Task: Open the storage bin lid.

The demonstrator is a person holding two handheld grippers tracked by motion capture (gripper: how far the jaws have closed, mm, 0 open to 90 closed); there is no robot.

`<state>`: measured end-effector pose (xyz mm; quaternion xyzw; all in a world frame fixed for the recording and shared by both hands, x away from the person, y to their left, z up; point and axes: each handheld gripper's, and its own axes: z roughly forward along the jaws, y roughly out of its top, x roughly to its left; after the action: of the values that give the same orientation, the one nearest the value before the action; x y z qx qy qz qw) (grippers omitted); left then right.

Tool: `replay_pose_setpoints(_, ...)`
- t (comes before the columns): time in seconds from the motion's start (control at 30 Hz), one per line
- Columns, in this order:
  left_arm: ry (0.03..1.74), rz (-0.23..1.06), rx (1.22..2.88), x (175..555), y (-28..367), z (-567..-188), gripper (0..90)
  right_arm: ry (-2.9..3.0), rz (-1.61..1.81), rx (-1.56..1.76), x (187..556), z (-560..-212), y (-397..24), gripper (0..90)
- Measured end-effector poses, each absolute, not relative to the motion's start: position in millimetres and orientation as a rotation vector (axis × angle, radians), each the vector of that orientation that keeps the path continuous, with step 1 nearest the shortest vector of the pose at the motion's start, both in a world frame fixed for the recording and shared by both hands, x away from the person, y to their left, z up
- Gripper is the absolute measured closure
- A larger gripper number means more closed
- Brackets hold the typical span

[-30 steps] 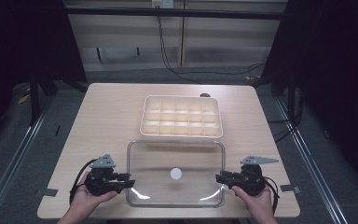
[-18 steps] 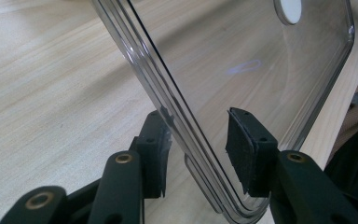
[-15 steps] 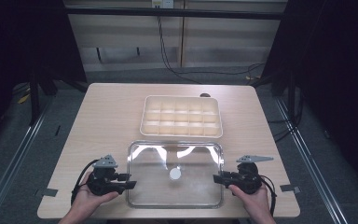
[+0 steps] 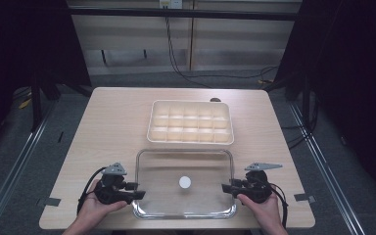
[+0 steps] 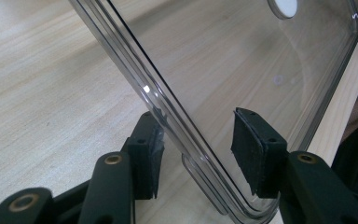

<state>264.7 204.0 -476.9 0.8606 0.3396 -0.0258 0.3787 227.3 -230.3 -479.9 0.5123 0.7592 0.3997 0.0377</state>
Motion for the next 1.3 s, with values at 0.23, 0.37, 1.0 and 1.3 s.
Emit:
replay_pose_setpoints(0.23,0.875,-0.076,2.208,266.7,201.2,-480.2,51.3,2.338,1.197,1.563,229.4,-482.7,-230.0,51.1)
replay_pose_setpoints(0.37,0.882,-0.065,2.226,269.0,194.7,-483.8,49.3,2.336,1.157,1.579,230.4,-486.4,-230.2,46.3)
replay_pose_setpoints(1.0,0.912,-0.046,2.240,272.4,189.9,-488.3,47.0,2.308,1.060,1.563,233.0,-493.2,-228.1,36.4)
replay_pose_setpoints(1.3,0.908,-0.039,2.203,272.2,193.0,-484.6,41.4,2.230,1.199,1.506,230.2,-484.9,-237.0,33.9)
